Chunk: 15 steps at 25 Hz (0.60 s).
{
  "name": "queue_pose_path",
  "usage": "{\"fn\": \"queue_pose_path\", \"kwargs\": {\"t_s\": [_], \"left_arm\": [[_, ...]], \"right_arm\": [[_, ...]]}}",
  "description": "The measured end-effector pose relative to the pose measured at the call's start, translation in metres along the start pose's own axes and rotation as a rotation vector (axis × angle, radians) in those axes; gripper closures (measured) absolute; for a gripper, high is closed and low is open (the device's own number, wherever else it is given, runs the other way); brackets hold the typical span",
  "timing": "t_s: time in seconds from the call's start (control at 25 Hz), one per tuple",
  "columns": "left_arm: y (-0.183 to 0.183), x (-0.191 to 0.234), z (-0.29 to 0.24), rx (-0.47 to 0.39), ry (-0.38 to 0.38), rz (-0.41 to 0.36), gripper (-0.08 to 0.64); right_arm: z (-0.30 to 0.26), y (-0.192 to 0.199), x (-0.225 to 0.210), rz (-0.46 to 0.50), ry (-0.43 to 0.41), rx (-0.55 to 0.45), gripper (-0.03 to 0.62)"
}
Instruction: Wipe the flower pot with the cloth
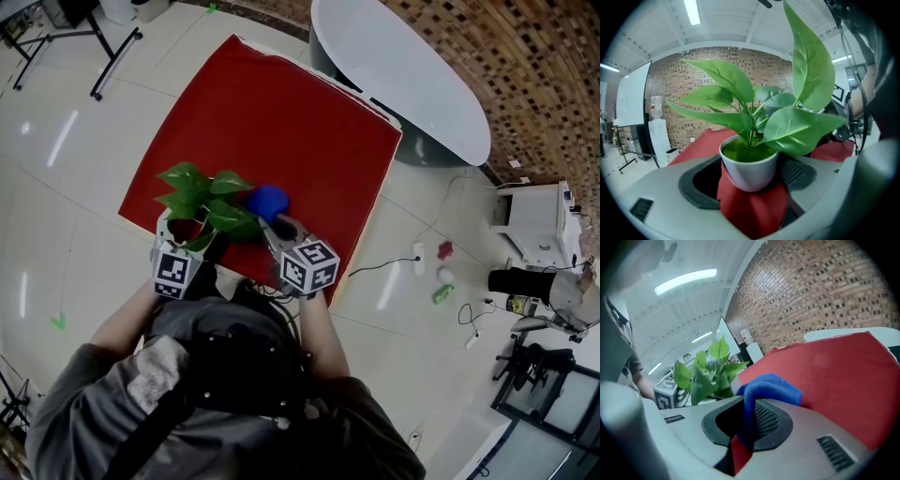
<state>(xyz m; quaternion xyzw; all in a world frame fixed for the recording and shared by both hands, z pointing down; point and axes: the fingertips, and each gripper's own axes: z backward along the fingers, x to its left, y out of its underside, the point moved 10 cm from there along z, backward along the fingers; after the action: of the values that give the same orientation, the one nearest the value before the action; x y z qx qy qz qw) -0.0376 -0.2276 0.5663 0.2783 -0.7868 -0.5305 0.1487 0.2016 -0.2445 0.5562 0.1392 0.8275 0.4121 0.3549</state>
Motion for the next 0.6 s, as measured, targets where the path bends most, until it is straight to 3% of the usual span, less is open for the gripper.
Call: {"fn": "queue_pose_path", "kwargs": {"t_s": [0.12, 0.36, 0.6], "left_arm": [[0.0, 0.017, -0.003, -0.021, 0.13, -0.054, 0.141], [-0.005, 0.049, -0.028, -0.026, 0.369, -0.138, 0.141], [-0.006, 0.065, -0.04, -0.023, 0.511, -0.144, 0.14]], "right_arm": [[-0.002, -0.025, -0.011, -0.014, -0.054, -0.058, 0.534], [-0.059, -0.043, -0.019, 0.004, -0.209, -0.013, 0.534], [-0.085, -0.038, -0.026, -0.04, -0.188, 0.01, 0.534]]}}
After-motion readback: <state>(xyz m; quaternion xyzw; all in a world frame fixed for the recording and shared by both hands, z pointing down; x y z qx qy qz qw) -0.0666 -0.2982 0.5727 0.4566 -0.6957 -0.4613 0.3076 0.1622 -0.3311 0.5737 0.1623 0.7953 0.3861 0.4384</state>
